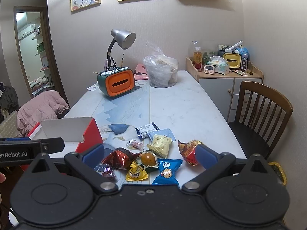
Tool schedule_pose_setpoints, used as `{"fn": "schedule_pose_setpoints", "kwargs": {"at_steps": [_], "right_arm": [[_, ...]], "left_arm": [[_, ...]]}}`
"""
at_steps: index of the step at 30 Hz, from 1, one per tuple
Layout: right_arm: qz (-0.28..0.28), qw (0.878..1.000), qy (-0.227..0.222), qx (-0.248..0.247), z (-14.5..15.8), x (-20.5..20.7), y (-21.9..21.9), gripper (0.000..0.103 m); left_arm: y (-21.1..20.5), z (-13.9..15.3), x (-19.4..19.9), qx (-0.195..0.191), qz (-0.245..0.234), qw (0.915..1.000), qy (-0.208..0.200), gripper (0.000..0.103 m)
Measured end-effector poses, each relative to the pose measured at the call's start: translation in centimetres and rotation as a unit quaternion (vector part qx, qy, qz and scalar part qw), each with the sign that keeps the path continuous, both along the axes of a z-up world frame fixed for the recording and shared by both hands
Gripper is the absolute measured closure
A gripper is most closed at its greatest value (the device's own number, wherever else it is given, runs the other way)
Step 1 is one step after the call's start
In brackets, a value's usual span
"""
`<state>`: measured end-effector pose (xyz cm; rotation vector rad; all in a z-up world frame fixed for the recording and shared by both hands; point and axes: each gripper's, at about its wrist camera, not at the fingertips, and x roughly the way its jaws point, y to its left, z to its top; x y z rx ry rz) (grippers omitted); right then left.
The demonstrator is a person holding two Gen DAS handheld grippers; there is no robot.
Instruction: Organize snacks
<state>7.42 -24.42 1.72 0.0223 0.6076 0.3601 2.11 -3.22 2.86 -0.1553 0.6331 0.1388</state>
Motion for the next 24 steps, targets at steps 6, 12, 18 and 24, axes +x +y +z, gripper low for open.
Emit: {"fn": "schedule_pose_setpoints", "kwargs": {"at_steps": [6, 12, 18, 24], "right_arm": [[0.0, 1.0, 0.0, 0.001, 0.03, -0.02, 0.01, 0.002], [-0.001, 1.0, 0.0, 0.001, 0.24, -0.05, 0.03, 0.002], [-0.009, 1.0, 0.004, 0.001, 0.34, -0.08, 0.2, 0.002], [-0.016, 1.0, 0.003, 0.0, 0.05, -0.35, 0.49, 0.001]], "left_arm": [[0.2, 0.08, 0.19, -0.002, -0.003, 1.0, 0.0, 0.01], [0.06, -0.19, 0.21, -0.002, -0.005, 1.0, 0.003, 0.01], [-0.06, -0.47, 0.14, -0.004, -0.016, 0.9999, 0.004, 0.01], [0.24, -0.68, 0.44, -0.004, -0.027, 0.9996, 0.007, 0.01]]}}
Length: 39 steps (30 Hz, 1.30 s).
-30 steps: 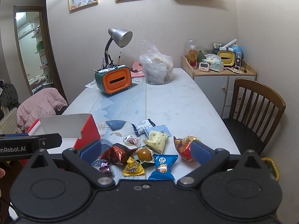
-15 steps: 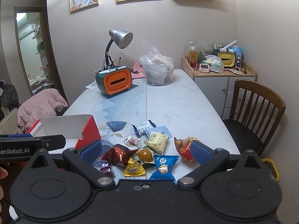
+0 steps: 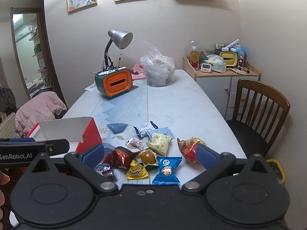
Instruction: Organize snacks
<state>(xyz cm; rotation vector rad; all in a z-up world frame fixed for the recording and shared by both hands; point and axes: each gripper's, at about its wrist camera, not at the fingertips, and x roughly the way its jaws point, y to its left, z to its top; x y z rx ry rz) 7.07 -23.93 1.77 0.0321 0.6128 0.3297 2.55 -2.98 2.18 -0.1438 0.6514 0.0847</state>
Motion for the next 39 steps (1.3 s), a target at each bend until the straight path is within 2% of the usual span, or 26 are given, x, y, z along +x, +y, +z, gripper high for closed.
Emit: {"fn": "schedule_pose_setpoints", "kwargs": {"at_steps": [9, 16, 19, 23, 31, 39], "right_arm": [[-0.001, 1.0, 0.003, -0.004, -0.7, 0.1, -0.1, 0.002], [0.002, 1.0, 0.001, -0.014, -1.4, 1.3, -1.1, 0.004], [0.006, 1.0, 0.01, -0.01, -1.8, 2.6, -1.9, 0.006], [0.015, 1.0, 0.024, -0.01, -2.9, 4.2, -2.7, 0.008], [0.021, 0.998, 0.042, -0.037, -5.8, 8.4, -4.3, 0.013], [0.05, 0.994, 0.063, -0.079, -8.6, 14.0, -5.5, 0.016]], "left_arm": [[-0.1, -0.7, 0.6, -0.008, -0.003, 0.9999, 0.008, 0.01], [-1.0, -1.4, 2.6, -0.009, 0.003, 0.9996, 0.027, 0.01], [-1.3, -1.7, 3.4, -0.011, 0.012, 0.9993, 0.033, 0.01], [-1.3, -3.0, 5.1, -0.017, 0.026, 0.9978, 0.06, 0.01], [-2.5, -5.2, 9.1, 0.005, 0.022, 0.9957, 0.09, 0.011], [-1.7, -7.2, 14.9, -0.02, 0.044, 0.9873, 0.152, 0.011]]}}
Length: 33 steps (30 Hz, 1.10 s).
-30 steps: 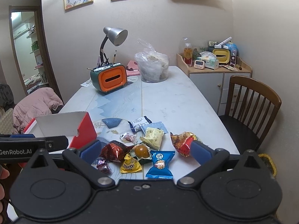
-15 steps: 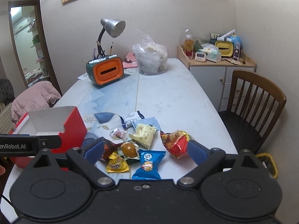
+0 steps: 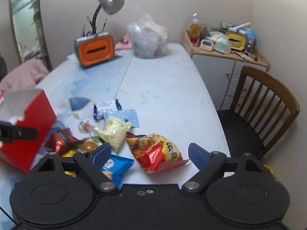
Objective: Organize snacks
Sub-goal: 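Grasp the red-orange chip bag with the left gripper while the right grasps the red-yellow chip bag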
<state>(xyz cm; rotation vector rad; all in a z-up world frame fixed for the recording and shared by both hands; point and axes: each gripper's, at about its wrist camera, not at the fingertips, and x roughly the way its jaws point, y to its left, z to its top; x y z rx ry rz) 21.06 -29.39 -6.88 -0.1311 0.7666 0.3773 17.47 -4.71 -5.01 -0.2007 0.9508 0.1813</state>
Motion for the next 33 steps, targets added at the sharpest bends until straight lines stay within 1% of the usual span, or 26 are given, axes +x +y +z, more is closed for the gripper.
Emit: {"fn": "schedule_pose_setpoints", "kwargs": {"at_steps": [2, 6, 9, 12, 17, 23, 27, 30, 33], "right_arm": [[0.016, 1.0, 0.009, -0.009, -0.7, 1.3, -0.1, 0.017], [0.047, 0.998, 0.019, -0.028, -1.7, 3.3, 0.1, 0.018], [0.071, 0.996, 0.036, -0.033, -2.5, 4.7, 0.3, 0.018], [0.092, 0.993, 0.048, -0.048, -3.3, 5.8, 0.6, 0.019], [0.106, 0.991, 0.067, -0.05, -4.2, 7.2, 0.8, 0.02], [0.119, 0.988, 0.083, -0.045, -4.9, 8.1, 0.6, 0.02], [0.129, 0.986, 0.094, -0.046, -5.7, 8.4, 0.9, 0.02], [0.13, 0.985, 0.101, -0.042, -6.1, 8.8, 0.9, 0.021], [0.129, 0.984, 0.113, -0.04, -6.8, 9.2, 0.9, 0.026]], "left_arm": [[0.3, -0.7, 1.4, -0.006, 0.013, 0.9997, 0.02, 0.011], [0.5, -2.4, 3.7, -0.01, 0.024, 0.9982, 0.054, 0.011], [1.1, -3.8, 5.1, -0.025, 0.051, 0.9948, 0.084, 0.011], [1.6, -4.8, 6.2, -0.033, 0.077, 0.9908, 0.106, 0.011], [2.0, -6.0, 7.8, -0.042, 0.102, 0.986, 0.125, 0.011], [2.6, -7.8, 8.5, -0.076, 0.136, 0.9762, 0.151, 0.011], [3.1, -8.3, 8.7, -0.089, 0.157, 0.9715, 0.153, 0.011], [3.4, -8.6, 8.9, -0.094, 0.169, 0.9687, 0.156, 0.015], [3.6, -8.6, 8.8, -0.097, 0.179, 0.9668, 0.155, 0.018]]}}
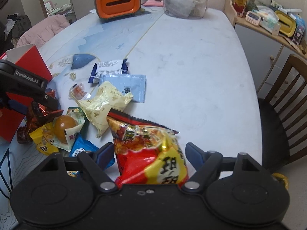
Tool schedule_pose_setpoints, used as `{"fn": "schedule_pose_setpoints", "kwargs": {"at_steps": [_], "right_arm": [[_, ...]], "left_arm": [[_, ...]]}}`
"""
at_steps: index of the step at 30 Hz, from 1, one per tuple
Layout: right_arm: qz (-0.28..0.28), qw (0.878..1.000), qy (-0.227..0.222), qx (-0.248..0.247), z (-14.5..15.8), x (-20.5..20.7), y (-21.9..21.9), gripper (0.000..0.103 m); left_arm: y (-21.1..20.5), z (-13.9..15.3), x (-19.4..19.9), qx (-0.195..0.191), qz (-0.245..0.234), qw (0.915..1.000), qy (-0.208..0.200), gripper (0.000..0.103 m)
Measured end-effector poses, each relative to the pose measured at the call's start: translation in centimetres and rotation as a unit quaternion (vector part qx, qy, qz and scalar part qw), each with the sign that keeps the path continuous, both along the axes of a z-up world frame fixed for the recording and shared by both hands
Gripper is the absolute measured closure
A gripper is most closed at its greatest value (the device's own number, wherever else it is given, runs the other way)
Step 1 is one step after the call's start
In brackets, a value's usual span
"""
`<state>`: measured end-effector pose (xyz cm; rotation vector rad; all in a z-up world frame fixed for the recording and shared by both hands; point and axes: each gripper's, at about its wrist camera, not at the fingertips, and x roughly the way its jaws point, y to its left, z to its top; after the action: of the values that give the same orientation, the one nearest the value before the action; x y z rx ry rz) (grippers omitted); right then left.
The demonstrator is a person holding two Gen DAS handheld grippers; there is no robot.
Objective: Organize snacks
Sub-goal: 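Grasp the red-orange chip bag with the left gripper while the right grasps the red-yellow chip bag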
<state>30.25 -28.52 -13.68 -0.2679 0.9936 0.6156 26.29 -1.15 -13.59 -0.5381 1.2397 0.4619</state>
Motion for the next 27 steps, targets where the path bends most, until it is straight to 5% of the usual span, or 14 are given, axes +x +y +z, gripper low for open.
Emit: {"fn": "schedule_pose_setpoints", "kwargs": {"at_steps": [16, 27], "right_arm": [[-0.006, 1.0, 0.006, 0.023, 0.3, -1.0, -1.5, 0.039], [0.006, 0.999, -0.004, 0.045, 2.4, -2.4, -2.8, 0.042]], "left_arm": [[-0.3, 1.5, -1.3, 0.011, 0.019, 0.9992, -0.034, 0.07], [-0.9, 3.5, -3.5, 0.012, 0.031, 0.9973, -0.066, 0.074]]}}
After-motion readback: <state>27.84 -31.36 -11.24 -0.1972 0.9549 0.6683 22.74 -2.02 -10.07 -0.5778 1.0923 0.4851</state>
